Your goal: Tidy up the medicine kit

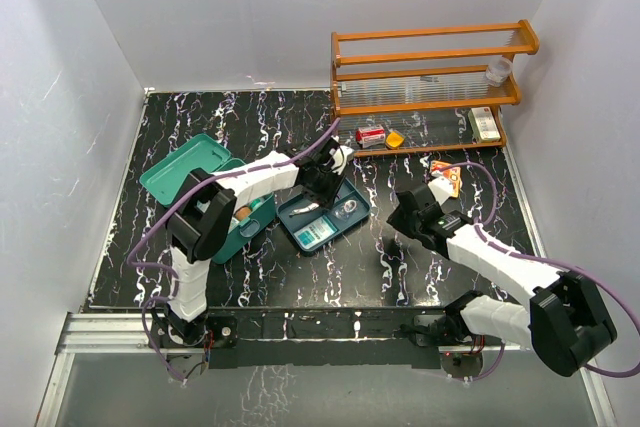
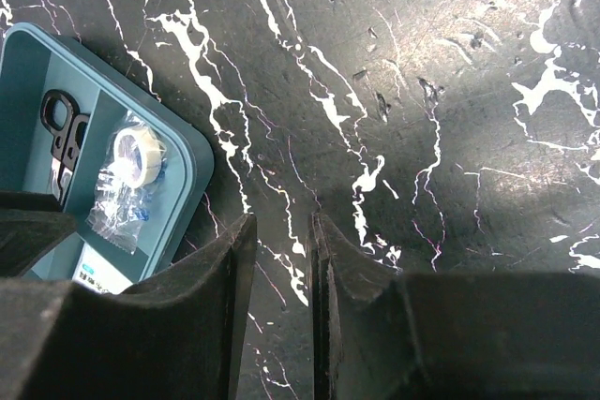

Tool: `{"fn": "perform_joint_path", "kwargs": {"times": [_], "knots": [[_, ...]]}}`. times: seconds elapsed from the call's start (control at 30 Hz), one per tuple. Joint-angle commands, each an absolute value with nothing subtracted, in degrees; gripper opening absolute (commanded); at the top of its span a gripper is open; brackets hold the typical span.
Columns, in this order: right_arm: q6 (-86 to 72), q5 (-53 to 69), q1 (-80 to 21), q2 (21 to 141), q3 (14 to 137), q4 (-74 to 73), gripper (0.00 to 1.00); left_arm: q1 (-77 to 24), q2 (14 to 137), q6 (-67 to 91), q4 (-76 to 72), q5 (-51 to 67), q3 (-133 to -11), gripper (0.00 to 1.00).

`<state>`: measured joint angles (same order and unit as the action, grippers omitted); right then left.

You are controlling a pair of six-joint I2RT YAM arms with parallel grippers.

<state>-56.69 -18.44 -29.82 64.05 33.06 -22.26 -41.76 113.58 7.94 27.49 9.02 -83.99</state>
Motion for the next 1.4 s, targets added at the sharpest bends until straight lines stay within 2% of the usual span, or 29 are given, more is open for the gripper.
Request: {"fn": "perform_joint_path", "kwargs": {"times": [0.0, 0.3, 0.6, 0.87, 1.1, 1.37], "knots": [[-57.04, -18.93, -29.53, 62.71, 32.72, -19.52, 0.26, -42.01, 115.38, 8.71, 28.52, 10.18, -86.04, 0.28], [-57.41, -18.71, -29.53, 62.51, 31.75, -19.25, 0.25, -41.96, 117.21, 8.47, 28.66, 8.65, -86.76, 0.21], [-57.22, -19.38, -29.48, 61.64, 31.65, -19.37, 0.25, -41.99, 116.97, 6.94, 29.33, 8.69, -87.59, 0.00], [-57.29, -20.16, -29.41, 60.13, 31.88, -20.02, 0.25, -42.06, 114.29, 6.25, 31.49, 11.37, -89.88, 0.00], [-58.45, -21.80, -29.44, 57.89, 32.25, -22.09, 0.23, -42.23, 108.33, 9.90, 29.44, 19.95, -90.62, 0.00], [-60.07, -23.07, -29.43, 53.02, 33.01, -24.34, 0.23, -42.58, 103.23, 8.59, 34.91, 16.83, -95.81, 0.00]]}}
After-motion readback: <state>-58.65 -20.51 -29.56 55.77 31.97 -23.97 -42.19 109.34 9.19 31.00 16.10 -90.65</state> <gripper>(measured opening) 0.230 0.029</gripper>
